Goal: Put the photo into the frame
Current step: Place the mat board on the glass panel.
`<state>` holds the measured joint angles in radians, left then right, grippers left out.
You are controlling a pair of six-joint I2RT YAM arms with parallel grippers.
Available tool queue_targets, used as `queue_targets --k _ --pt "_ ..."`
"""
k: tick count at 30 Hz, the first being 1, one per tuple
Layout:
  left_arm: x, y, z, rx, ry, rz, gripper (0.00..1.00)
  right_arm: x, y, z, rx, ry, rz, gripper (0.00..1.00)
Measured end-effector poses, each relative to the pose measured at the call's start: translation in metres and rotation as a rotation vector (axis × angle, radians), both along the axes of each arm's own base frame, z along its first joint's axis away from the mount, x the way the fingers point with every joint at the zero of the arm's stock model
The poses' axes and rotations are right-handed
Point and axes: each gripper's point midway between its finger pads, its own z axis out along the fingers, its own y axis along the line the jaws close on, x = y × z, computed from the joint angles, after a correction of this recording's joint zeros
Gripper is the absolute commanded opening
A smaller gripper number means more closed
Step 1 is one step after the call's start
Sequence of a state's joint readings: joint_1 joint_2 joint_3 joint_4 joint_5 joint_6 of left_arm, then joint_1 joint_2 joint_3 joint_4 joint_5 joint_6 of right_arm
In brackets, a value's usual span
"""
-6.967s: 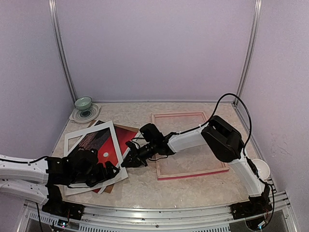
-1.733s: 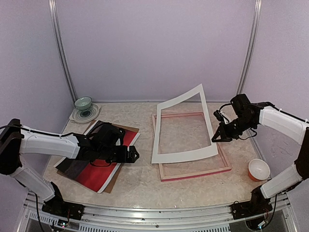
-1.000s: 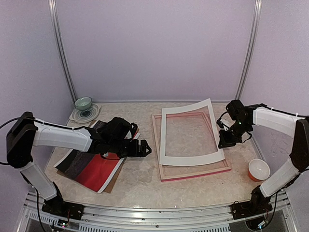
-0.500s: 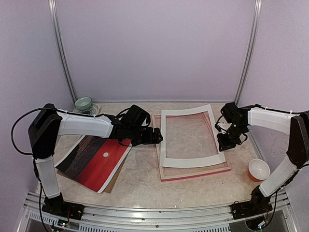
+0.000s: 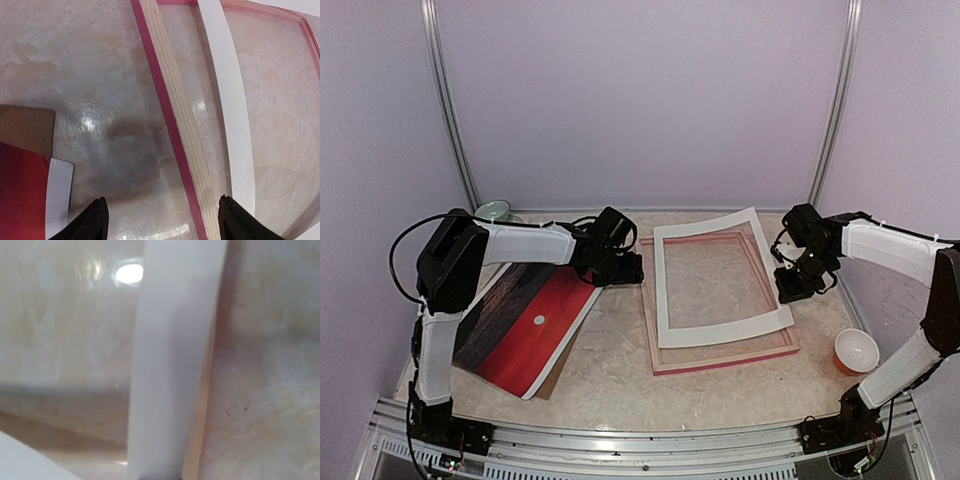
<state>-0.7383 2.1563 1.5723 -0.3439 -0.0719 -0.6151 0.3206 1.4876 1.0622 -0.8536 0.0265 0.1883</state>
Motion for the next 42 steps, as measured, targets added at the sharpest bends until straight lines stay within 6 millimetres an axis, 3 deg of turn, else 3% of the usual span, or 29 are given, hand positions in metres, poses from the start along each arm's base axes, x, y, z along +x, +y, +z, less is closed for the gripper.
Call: queue_targets --k 10,17,25,35,42 --pt "0.027 -0.016 0.007 0.031 -0.032 -0.032 0.61 -0.001 0.006 0.017 0.013 -0.055 0.012 0.15" --pt "0.025 -0.013 -0.017 0.079 0.009 -0.038 0.59 -0.004 0.008 0.026 0.025 -0.087 0.023 0.15" --pt "0.03 -0.018 -0.018 0.08 0.002 -0.04 0.38 -0.006 0.011 0.029 0.032 -0.1 0.032 0.15" --pt "0.044 -0.009 -0.018 0.072 -0.002 -0.013 0.38 -0.007 0.015 0.032 0.048 -0.107 0.042 0.15" --pt "0.07 0.007 -0.018 0.056 -0.011 0.033 0.38 -0.009 0.022 0.033 0.076 -0.101 0.051 0.14"
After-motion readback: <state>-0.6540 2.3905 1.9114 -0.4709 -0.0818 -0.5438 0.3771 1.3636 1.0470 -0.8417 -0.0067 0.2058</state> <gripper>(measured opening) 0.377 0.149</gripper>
